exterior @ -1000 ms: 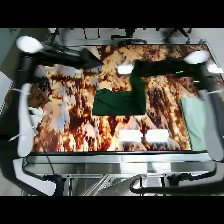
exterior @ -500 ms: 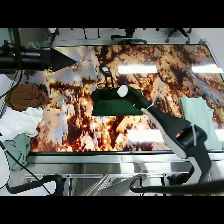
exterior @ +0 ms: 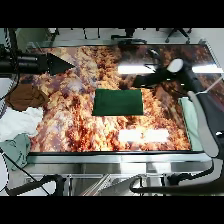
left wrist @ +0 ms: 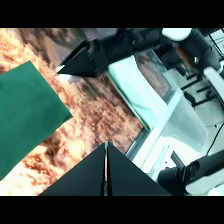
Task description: Fold the shirts.
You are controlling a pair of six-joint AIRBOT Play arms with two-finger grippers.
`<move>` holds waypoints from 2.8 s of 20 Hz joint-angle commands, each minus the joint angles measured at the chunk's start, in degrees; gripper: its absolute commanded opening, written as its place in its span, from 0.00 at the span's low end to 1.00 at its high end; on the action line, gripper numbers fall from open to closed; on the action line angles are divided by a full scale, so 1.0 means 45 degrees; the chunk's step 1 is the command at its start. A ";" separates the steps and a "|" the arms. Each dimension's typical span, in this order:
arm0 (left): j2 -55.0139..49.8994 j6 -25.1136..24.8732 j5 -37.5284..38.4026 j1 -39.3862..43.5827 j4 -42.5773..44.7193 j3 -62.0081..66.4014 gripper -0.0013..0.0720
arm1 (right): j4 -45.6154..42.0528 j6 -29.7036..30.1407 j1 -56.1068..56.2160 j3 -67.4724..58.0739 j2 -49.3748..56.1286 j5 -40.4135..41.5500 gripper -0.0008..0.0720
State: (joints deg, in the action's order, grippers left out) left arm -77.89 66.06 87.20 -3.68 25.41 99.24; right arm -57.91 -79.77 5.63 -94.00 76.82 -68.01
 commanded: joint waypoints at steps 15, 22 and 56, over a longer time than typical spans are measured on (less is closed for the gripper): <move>0.0015 -0.0015 0.0253 -0.0010 0.0005 -0.0015 0.04 | 0.5916 0.3113 -0.1647 0.1243 0.4639 -0.0321 0.81; 0.0015 -0.0010 0.0306 -0.0010 0.0005 -0.0019 0.04 | 0.9374 0.4881 -0.1418 0.1093 0.4376 -0.0801 0.04; 0.0005 -0.0631 0.1627 -0.0010 0.0029 -0.0024 0.04 | -0.6688 -0.5688 -1.1574 0.6071 -0.7757 -0.5513 0.05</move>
State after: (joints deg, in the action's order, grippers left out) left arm -77.84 64.10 93.43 -3.68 25.50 99.15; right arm -75.90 -101.34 -46.39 -75.42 45.78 -90.24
